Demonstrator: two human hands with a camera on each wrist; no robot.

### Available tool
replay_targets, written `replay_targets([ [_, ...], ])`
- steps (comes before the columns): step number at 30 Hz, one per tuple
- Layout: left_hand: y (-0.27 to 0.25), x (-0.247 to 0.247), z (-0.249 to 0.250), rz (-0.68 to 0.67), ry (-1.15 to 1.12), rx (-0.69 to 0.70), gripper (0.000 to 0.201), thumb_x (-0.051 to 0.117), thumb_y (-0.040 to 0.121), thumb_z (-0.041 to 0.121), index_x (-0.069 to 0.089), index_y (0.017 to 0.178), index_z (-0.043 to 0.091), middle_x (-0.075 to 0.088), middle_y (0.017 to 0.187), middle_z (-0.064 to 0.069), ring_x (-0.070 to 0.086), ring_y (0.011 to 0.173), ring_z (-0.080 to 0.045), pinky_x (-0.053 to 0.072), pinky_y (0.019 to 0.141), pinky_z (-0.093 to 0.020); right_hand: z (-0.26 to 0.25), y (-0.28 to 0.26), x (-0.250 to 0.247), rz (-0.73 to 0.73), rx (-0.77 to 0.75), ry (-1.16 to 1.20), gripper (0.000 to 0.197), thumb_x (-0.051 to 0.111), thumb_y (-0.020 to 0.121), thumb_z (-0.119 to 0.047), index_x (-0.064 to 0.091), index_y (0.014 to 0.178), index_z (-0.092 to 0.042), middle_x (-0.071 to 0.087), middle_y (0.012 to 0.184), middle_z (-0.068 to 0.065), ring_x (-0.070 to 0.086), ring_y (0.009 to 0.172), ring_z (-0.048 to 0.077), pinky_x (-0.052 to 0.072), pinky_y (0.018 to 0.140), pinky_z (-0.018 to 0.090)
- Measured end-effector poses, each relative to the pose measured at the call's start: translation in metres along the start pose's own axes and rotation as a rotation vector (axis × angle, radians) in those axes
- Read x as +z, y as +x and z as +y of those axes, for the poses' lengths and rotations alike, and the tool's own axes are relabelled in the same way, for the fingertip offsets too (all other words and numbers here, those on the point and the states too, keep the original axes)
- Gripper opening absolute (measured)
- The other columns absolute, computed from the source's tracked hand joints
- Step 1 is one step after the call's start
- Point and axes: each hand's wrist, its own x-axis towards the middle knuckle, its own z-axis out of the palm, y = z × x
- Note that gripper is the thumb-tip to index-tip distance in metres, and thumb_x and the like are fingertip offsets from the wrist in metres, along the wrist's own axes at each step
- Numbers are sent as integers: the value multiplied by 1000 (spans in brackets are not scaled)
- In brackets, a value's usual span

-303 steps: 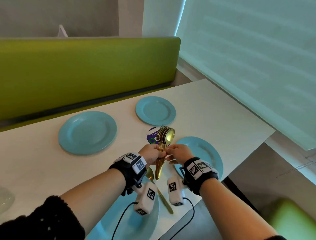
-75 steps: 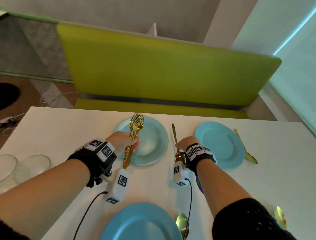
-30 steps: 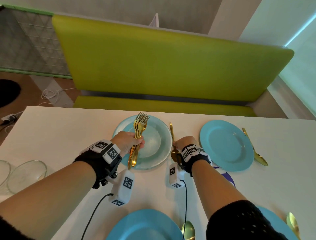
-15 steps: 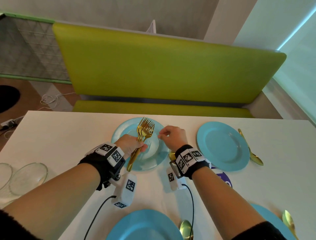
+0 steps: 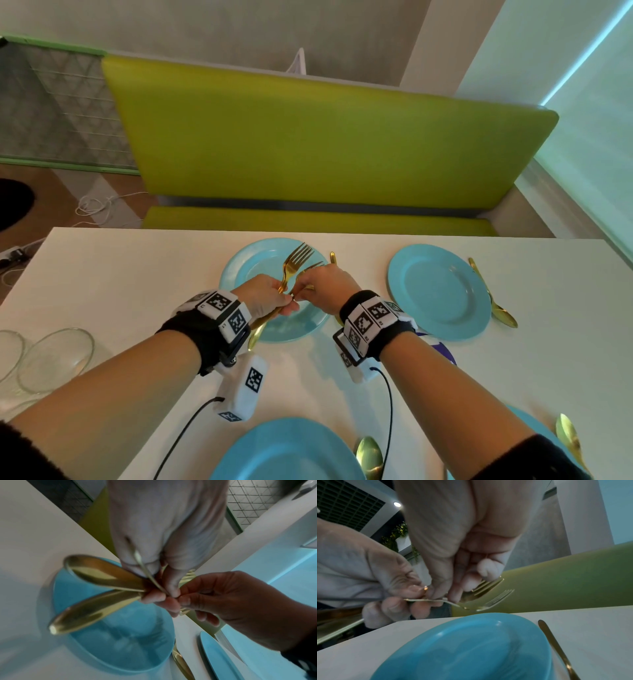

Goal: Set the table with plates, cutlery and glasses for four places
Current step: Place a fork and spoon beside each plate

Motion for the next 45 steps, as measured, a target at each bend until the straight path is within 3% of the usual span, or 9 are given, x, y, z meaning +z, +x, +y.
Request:
replay_targets([
  [14,0,9,10,18,209,132,15,51,94,12,56,80,14,68,78,-1,63,66,-11,50,68,-23,8,-8,-5,-43,-53,-114,23,57,91,-23,73,108,-23,68,110,-1,58,105,19,49,86,31],
  [16,6,7,11,81,163,122,21,51,94,9,52,74,16,65,72,2,62,62,-12,52,76,-27,13,-10,-8,-38,3,-91,22,60,89,-22,74,107,-22,68,111,-1,58,108,19,49,87,32],
  [20,14,-8,11,242,81,111,24,47,95,9,49,73,17,62,69,1,58,51,-7,47,50,-14,36,-15,-15,-15,210,1,21,65,86,-25,74,104,-21,70,109,-2,59,106,16,49,94,29],
  [25,16,-19,9,243,-57,65,17,43,98,11,48,83,10,58,70,-3,54,56,-14,41,52,-19,82,-16,-14,84,625,194,24,66,86,-30,74,102,-14,71,105,4,65,99,17,51,94,28],
  [29,16,-18,5,228,-79,49,23,43,98,9,46,75,11,53,67,-5,50,55,-15,41,49,-19,105,-14,-3,39,862,61,35,51,92,-41,56,89,-7,56,84,2,54,85,14,45,77,21],
  [35,22,-14,1,227,-111,12,20,45,97,9,48,78,9,54,68,-6,50,57,-16,41,54,-22,119,-3,10,12,929,31,29,57,90,-37,62,95,-9,51,77,3,63,96,18,48,83,22],
  [38,23,-13,0,227,-120,-1,24,45,98,9,48,74,11,54,69,-6,51,58,-15,42,54,-22,120,0,16,40,935,18,35,54,92,-31,50,67,-8,53,87,4,64,106,18,50,87,24],
  [41,25,-13,-1,229,-114,-4,24,45,98,10,48,74,12,55,71,-5,52,60,-14,43,56,-22,120,3,19,67,960,24,41,55,92,-27,39,58,-11,54,79,3,66,98,19,49,72,24],
  [45,25,-12,-1,225,-124,-5,24,45,97,10,48,74,12,55,71,-5,51,59,-14,43,56,-22,119,4,26,126,969,118,23,57,89,-20,54,70,-6,65,81,5,67,91,24,43,61,24],
])
